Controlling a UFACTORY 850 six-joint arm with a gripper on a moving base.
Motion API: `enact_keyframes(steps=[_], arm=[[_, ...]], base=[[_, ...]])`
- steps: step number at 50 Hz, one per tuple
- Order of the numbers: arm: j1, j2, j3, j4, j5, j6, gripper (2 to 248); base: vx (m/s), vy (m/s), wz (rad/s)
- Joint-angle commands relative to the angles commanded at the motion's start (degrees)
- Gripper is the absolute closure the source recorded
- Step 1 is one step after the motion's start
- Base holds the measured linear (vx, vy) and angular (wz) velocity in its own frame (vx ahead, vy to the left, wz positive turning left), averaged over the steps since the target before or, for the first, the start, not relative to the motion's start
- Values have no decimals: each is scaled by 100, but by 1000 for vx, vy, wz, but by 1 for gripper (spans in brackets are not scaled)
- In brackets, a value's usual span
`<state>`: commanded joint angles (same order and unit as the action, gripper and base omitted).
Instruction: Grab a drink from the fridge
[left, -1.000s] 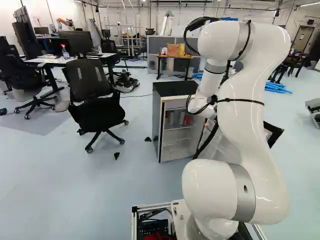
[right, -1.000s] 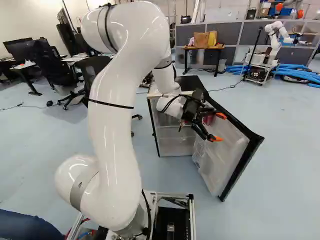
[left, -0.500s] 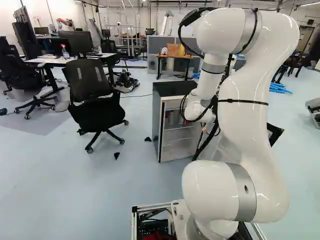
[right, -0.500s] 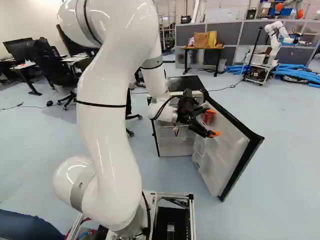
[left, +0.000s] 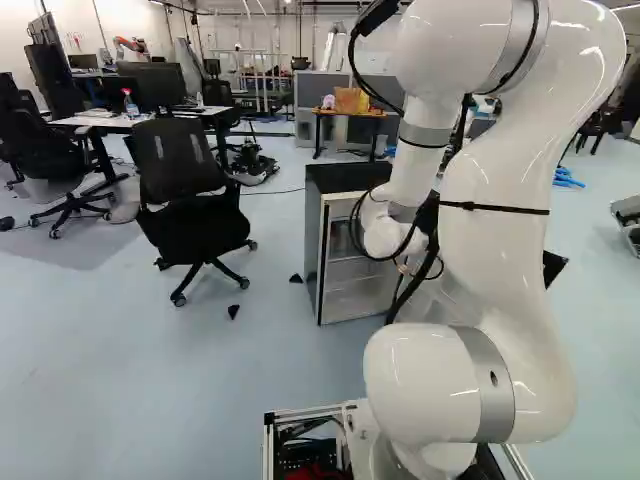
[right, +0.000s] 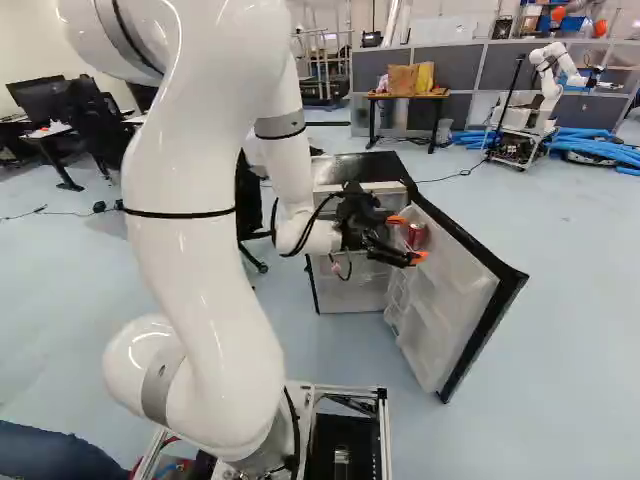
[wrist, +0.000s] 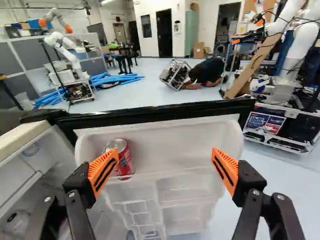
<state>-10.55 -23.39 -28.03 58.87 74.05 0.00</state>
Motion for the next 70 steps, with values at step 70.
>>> enact_keyframes(steps=[70], arm=[[-112, 379, 751, -4222, -256, 0, 3]], base=[[0, 0, 0]])
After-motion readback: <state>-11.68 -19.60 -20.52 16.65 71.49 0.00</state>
